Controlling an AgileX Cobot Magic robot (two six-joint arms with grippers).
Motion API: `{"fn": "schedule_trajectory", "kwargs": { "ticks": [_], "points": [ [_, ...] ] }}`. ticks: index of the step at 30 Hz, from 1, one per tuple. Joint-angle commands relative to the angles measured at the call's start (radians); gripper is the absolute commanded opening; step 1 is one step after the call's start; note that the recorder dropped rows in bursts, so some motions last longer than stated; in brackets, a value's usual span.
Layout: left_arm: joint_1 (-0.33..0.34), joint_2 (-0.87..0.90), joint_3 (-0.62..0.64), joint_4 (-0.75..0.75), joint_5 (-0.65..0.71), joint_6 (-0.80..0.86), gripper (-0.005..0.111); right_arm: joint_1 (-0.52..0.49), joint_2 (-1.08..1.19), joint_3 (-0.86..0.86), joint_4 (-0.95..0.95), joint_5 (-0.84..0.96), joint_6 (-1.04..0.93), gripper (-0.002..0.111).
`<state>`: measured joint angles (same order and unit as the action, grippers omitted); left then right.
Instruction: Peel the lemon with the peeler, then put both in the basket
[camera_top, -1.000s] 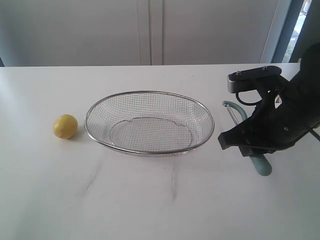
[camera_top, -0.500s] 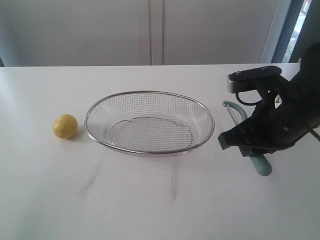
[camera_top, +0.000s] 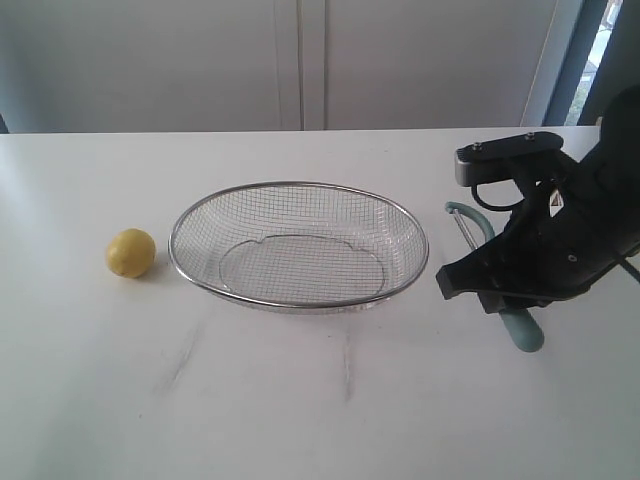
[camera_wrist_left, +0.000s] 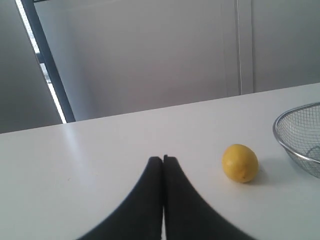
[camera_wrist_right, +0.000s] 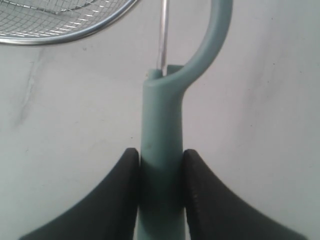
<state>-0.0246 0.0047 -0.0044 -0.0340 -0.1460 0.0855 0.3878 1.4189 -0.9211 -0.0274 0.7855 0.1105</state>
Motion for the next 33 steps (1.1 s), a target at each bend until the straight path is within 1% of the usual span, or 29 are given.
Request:
{"fn": "schedule_trajectory", "kwargs": {
  "ticks": [1, 3, 5, 9, 10, 13, 14, 17, 18, 20, 23, 27, 33],
  "points": [
    [0.002, -0.005, 0.004, -0.002, -0.087, -0.002, 0.000, 0.001, -0.009, 0.006, -0.003, -0.005, 0.000, 0.000],
    [0.002, -0.005, 0.004, -0.002, -0.134, -0.002, 0.000, 0.001, -0.009, 0.006, -0.003, -0.005, 0.000, 0.000],
    [0.002, -0.005, -0.017, -0.004, -0.124, 0.011, 0.000, 0.001, -0.009, 0.006, 0.001, -0.005, 0.000, 0.000],
    [0.002, -0.005, -0.090, -0.024, -0.044, 0.031, 0.000, 0.001, -0.009, 0.006, 0.014, -0.005, 0.000, 0.000],
    [0.002, -0.005, -0.129, -0.024, -0.024, 0.031, 0.000, 0.001, -0.009, 0.006, 0.014, -0.005, 0.000, 0.000],
    [0.002, 0.048, -0.228, -0.026, 0.101, 0.031, 0.000, 0.001, -0.009, 0.006, 0.021, -0.005, 0.000, 0.000],
    [0.002, 0.088, -0.272, -0.026, 0.146, 0.031, 0.000, 0.001, -0.009, 0.004, 0.027, -0.005, 0.000, 0.000],
    [0.002, 0.191, -0.344, -0.024, 0.176, 0.031, 0.000, 0.001, -0.009, 0.004, 0.027, -0.005, 0.000, 0.000],
    [0.002, 0.254, -0.381, -0.024, 0.188, 0.022, 0.000, 0.001, -0.009, 0.004, 0.027, -0.005, 0.000, 0.000],
    [0.002, 0.350, -0.454, -0.024, 0.244, 0.018, 0.000, 0.001, -0.009, 0.004, 0.027, -0.005, 0.000, 0.000],
    [0.002, 0.502, -0.575, -0.024, 0.365, -0.028, 0.000, 0.001, -0.009, 0.004, 0.027, -0.005, 0.000, 0.000],
    [0.002, 0.669, -0.728, -0.024, 0.546, -0.034, 0.000, 0.001, -0.009, 0.004, 0.027, -0.005, 0.000, 0.000],
    [0.002, 0.829, -0.840, -0.015, 0.698, -0.042, 0.000, 0.001, -0.009, 0.004, 0.027, -0.003, 0.000, 0.000]
  ]
}}
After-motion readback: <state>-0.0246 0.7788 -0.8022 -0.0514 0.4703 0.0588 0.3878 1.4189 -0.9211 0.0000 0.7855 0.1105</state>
